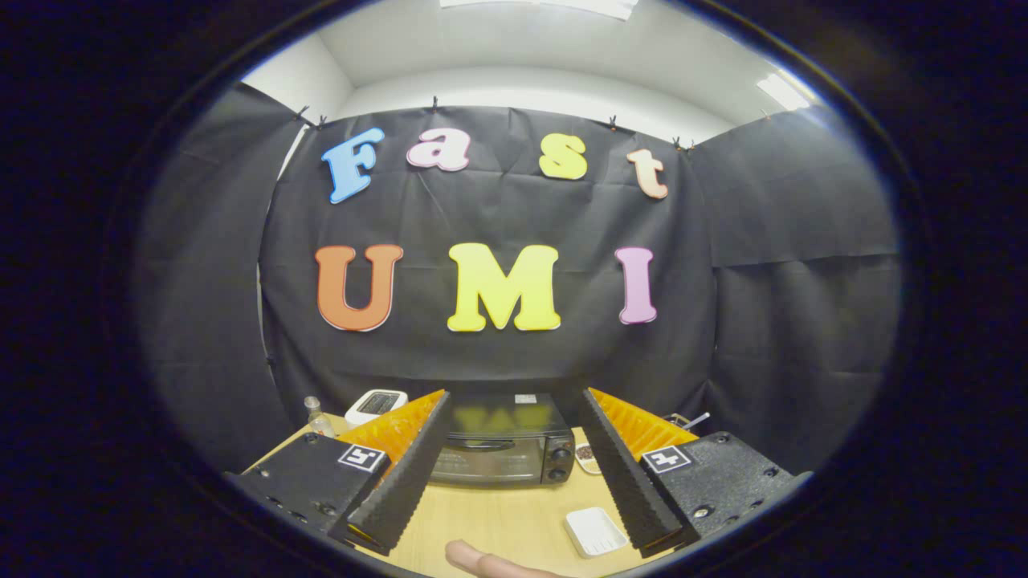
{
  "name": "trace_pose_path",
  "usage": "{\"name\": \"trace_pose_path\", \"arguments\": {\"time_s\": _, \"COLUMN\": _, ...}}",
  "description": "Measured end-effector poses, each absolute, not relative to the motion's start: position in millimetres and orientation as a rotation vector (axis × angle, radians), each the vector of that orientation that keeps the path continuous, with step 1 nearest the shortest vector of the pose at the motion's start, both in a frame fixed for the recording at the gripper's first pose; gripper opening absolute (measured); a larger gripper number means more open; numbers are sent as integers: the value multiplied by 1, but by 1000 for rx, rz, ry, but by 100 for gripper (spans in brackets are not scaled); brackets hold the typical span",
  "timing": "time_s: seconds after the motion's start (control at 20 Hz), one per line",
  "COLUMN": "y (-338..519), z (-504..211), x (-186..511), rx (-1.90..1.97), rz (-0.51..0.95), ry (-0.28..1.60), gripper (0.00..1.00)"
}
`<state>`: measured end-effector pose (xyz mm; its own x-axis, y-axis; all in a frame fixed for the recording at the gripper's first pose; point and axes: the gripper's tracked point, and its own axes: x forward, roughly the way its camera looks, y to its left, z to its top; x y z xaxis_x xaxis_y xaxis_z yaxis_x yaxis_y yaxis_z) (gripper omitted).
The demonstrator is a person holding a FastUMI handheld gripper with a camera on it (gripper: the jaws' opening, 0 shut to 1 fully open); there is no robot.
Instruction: Open the toaster oven, put the food inside, and close the toaster oven door.
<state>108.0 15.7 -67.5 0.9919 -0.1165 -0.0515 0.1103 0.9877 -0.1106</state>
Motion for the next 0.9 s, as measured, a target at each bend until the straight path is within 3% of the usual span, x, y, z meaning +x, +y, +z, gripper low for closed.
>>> {"name": "trace_pose_path", "arguments": {"time_s": 0.45, "y": 11, "z": -67, "x": -2, "rx": -132, "rz": -72, "ry": 15, "gripper": 100}}
{"name": "trace_pose_path", "arguments": {"time_s": 0.9, "y": 10, "z": -71, "x": -20, "rx": -146, "rz": -55, "ry": 13, "gripper": 100}}
